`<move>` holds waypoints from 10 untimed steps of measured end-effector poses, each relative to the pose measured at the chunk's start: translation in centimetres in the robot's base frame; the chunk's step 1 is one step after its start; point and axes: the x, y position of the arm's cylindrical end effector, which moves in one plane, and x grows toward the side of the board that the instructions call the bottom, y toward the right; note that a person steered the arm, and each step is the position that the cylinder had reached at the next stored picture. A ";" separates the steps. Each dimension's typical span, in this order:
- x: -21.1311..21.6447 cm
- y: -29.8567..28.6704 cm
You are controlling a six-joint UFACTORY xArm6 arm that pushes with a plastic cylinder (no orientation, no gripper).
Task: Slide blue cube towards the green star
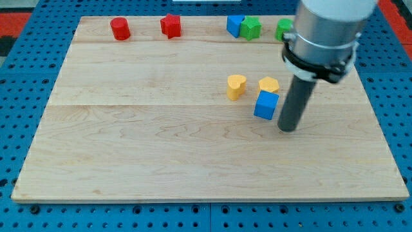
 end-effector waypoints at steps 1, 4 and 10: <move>-4.4 -1.5; -4.8 -7.9; -9.9 -2.9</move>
